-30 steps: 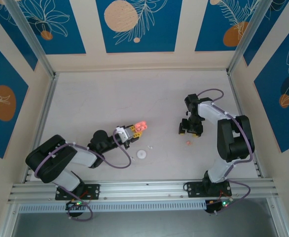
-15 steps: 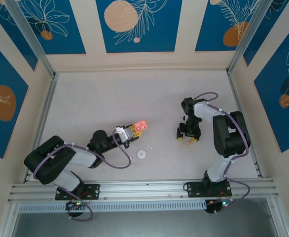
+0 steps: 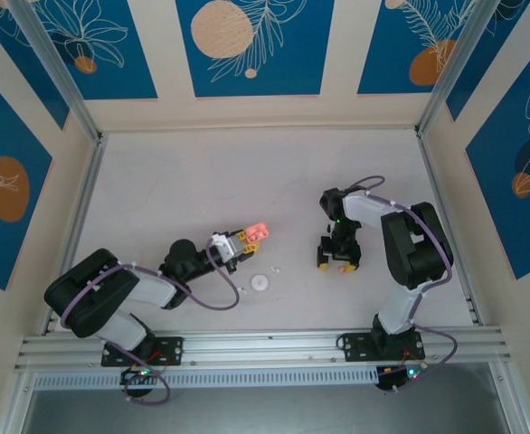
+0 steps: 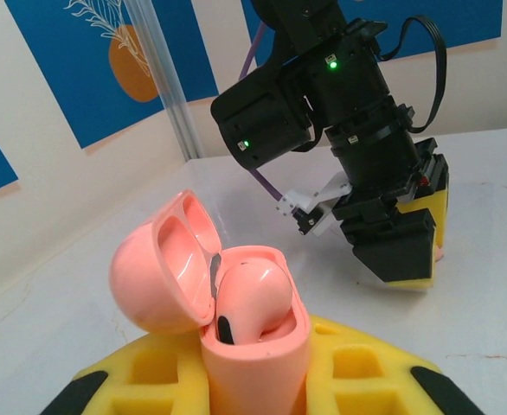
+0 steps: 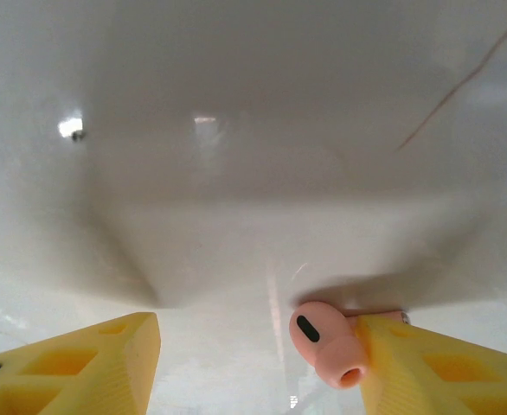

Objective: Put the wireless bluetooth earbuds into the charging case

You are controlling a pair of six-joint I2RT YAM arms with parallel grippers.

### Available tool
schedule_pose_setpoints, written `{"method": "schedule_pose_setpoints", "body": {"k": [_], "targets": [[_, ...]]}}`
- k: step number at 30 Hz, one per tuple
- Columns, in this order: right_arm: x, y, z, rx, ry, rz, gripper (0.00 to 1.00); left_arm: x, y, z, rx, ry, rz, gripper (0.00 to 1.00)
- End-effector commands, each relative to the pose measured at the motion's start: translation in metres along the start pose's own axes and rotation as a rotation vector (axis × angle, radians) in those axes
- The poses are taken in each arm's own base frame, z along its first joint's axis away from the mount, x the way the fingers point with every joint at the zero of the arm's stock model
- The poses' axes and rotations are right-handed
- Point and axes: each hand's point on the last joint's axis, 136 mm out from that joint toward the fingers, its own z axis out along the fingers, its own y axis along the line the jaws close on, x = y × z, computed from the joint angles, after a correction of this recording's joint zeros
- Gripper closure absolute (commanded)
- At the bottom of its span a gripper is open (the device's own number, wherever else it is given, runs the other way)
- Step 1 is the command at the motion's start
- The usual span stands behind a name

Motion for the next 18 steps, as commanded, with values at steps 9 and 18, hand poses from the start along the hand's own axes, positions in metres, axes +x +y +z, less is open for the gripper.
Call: {"method": "schedule_pose_setpoints", "body": {"k": [9, 18], "targets": [[-0.013, -0.012, -0.007, -0.032, -0.035, 0.052, 0.36, -0.016, -0.001, -0.002, -0.002, -0.055, 0.027, 0.85], [0.005, -0.005, 0.014, -0.042, 0.064, 0.059, 0.36, -0.016, -0.001, -0.001, 0.000, -0.043, 0.032, 0.85]]}}
